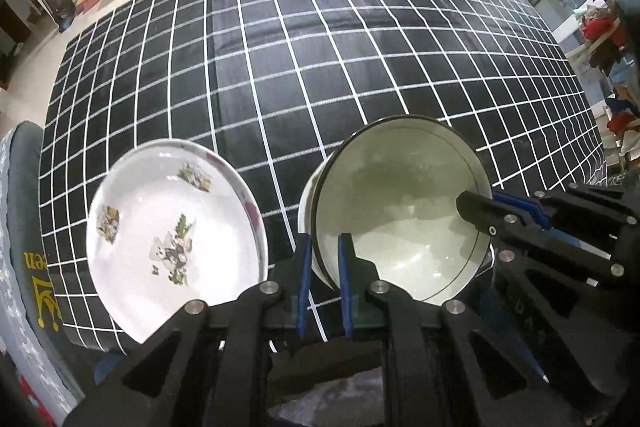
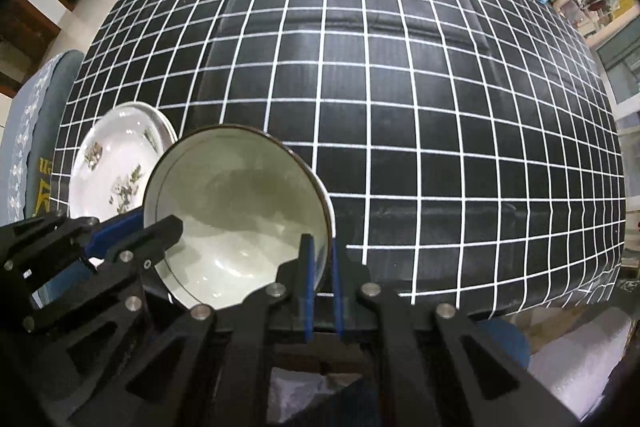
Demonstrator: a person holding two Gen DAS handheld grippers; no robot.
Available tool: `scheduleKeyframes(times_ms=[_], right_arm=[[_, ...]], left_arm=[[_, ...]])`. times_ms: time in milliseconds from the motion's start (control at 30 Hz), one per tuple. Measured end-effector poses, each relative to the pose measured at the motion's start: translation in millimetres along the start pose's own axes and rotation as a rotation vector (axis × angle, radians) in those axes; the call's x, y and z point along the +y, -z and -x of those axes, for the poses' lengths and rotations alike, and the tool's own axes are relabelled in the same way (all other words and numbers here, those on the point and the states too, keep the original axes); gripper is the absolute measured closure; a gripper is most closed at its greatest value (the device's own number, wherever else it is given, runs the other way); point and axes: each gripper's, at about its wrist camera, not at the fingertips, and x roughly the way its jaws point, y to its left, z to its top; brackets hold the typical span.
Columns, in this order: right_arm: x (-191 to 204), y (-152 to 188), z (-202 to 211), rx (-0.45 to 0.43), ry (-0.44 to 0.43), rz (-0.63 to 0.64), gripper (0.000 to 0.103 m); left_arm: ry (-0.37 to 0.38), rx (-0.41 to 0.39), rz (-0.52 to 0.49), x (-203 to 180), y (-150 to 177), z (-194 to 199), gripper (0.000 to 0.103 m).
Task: Organize plates and bowls
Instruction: 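Lift the floral bowl and carry it toward the stacked bowls, then tilt and lower the floral bowl into the stacked bowls, open the right gripper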
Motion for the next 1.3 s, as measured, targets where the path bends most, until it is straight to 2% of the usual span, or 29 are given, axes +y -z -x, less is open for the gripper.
scheduleKeyframes(times_ms=[467,833,967,1000,1033,1067,1100,1133,1167,1300], right_arm=[[9.0,-16.2,-27.2,0.04,0.017,0.035,0.092],[9.0,-15.1,-27.2,0.03,0.02,0.056,0.092],[3.2,-13.3,-22.1,0.017,-0.012,0.037,0.09],[0.3,-12.8,-18.2,0.0,-0.034,0.021,0.088],[-5.4,-11.7,-12.5,-0.031,-0.062,-0.008,0.078],[-8.7,-10.6,-9.1,-0.048,-0.068,-0.026,0.063],[-12.6,-9.5,-5.5,-0.069,-0.07,-0.043,0.055],[-16.6,-8.1,-2.3,-0.087,-0.07,-0.059,0.041],[-20.0,-6.5,0.0,-0.097,-0.073,-0.073,0.036],[-32.7,0.0,3.6,-0.096,-0.148,-0.132,0.036]], left_arm=[[-0.022,0.023,-0.027,-4.0,5.1,-12.5,0.092],[0.026,0.015,-0.01,4.8,5.3,-16.1,0.092],[0.057,-0.027,0.007,11.5,7.0,-7.2,0.089],[0.064,-0.041,0.007,13.7,7.4,-3.8,0.085],[0.073,-0.054,0.011,16.6,7.7,0.0,0.082],[0.086,-0.066,0.02,20.8,7.8,3.5,0.074],[0.102,-0.077,0.03,25.2,7.8,6.6,0.067],[0.115,-0.084,0.036,28.0,7.3,8.9,0.065],[0.127,-0.091,0.044,32.3,7.5,10.6,0.06],[0.166,-0.112,0.074,46.3,12.0,14.3,0.048]])
